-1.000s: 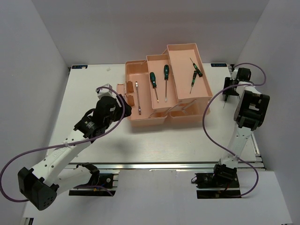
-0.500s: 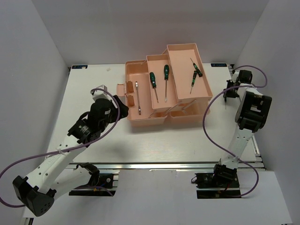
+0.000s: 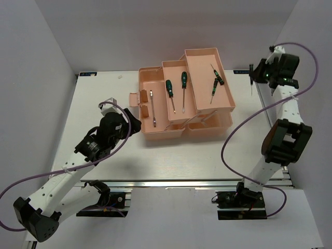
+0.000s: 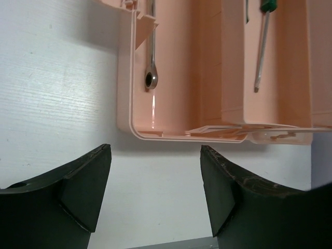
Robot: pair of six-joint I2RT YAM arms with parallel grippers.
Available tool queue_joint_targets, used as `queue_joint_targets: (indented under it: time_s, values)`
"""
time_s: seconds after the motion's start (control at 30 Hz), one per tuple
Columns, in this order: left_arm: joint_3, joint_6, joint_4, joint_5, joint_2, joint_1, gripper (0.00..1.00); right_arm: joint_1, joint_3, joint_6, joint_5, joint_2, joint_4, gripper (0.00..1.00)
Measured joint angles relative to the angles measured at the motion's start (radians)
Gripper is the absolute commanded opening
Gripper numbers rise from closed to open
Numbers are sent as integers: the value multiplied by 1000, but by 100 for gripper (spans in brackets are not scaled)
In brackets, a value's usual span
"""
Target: Sort the tools into containers
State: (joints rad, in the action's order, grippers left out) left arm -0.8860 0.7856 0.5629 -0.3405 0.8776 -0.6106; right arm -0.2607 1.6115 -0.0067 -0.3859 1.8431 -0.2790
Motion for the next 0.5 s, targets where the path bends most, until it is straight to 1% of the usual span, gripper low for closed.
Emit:
queue_joint_targets:
  time_s: [0.1, 0.2, 0.33, 0.37, 0.43, 0.47, 0.5]
  values:
    - [24, 14, -2, 0, 14, 0, 69, 32, 46, 13, -29, -112, 53, 0]
    - [43, 27, -1, 2, 30, 1, 61, 99, 122, 35, -76, -173, 98, 0]
    - [46, 28, -13, 12, 41, 10, 61, 215, 144, 80, -129, -204, 130, 0]
    - [46, 27, -17, 14, 41, 12, 63, 248, 144, 95, -139, -200, 128, 0]
    - [46, 18, -26, 21, 40, 14, 69, 289, 143, 122, -148, -181, 124, 0]
    - [46, 11, -33, 29, 40, 16, 71, 311, 140, 142, -149, -162, 122, 1]
    - [46, 4, -43, 42, 39, 18, 73, 321, 133, 155, -149, -148, 121, 10]
